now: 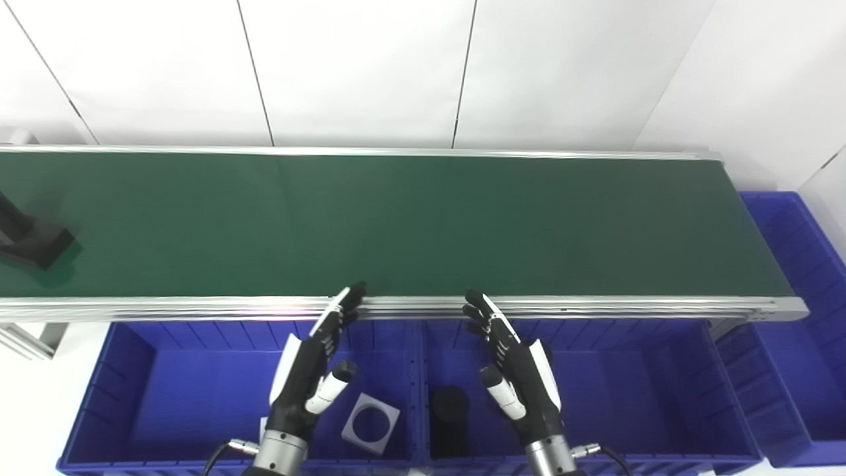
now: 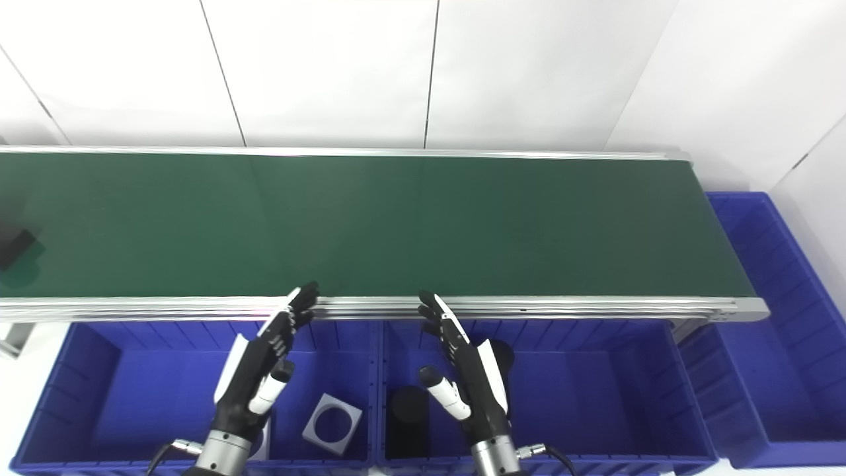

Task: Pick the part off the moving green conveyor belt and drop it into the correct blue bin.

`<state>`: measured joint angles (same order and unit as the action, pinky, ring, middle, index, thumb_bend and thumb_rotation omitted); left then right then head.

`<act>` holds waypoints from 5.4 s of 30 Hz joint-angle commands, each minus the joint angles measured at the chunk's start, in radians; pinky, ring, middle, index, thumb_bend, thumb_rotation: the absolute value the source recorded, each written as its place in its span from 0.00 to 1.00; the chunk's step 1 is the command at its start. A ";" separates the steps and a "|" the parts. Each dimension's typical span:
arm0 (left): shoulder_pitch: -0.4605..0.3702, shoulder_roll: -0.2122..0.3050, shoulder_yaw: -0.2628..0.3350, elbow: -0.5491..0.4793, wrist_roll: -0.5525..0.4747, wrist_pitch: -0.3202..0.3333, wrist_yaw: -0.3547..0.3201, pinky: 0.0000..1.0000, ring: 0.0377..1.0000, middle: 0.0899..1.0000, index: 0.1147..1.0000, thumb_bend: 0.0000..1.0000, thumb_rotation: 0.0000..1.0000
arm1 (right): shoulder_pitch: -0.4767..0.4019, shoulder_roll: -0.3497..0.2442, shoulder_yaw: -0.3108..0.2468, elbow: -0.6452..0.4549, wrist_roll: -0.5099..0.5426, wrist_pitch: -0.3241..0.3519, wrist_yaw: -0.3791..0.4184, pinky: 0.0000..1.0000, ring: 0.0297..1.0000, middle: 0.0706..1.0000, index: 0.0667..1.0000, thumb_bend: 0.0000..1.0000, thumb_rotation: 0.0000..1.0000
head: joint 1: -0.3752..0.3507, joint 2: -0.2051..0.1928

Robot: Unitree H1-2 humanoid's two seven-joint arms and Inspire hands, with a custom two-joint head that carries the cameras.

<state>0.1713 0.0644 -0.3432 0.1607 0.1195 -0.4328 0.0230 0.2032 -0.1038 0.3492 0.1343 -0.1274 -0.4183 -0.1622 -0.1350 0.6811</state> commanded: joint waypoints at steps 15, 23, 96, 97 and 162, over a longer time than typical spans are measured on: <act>-0.026 0.027 -0.036 -0.010 -0.033 -0.037 0.033 0.94 0.94 0.93 0.87 0.89 1.00 | -0.003 0.007 0.007 -0.003 -0.012 -0.052 0.002 0.84 0.90 0.94 0.91 0.92 1.00 | 0.007 -0.002; -0.023 0.023 -0.031 -0.024 -0.054 -0.037 0.011 0.96 0.94 0.93 0.88 0.91 1.00 | -0.003 0.004 0.007 -0.007 -0.018 -0.052 -0.002 0.84 0.90 0.94 0.91 0.91 1.00 | 0.007 -0.003; 0.019 -0.016 -0.002 -0.016 -0.079 -0.037 -0.098 0.93 0.95 0.94 0.94 0.94 1.00 | -0.008 -0.018 0.033 0.011 -0.039 -0.051 -0.028 0.81 0.89 0.94 0.91 0.90 1.00 | 0.041 -0.093; 0.019 -0.016 -0.002 -0.014 -0.081 -0.037 -0.098 0.93 0.95 0.93 0.94 0.94 1.00 | -0.010 -0.018 0.036 0.017 -0.041 -0.051 -0.033 0.81 0.89 0.94 0.91 0.90 1.00 | 0.041 -0.093; -0.033 -0.040 -0.058 0.039 -0.055 -0.037 0.050 0.83 0.88 0.87 0.87 0.93 0.87 | 0.039 -0.086 -0.100 -0.161 0.035 -0.052 -0.010 0.76 0.83 0.93 0.98 0.92 1.00 | 0.218 -0.161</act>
<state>0.1573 0.0239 -0.3996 0.2282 0.0644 -0.4332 0.0732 0.2452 -0.1888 0.2620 0.0144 -0.0887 -0.4197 -0.1576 0.0813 0.5200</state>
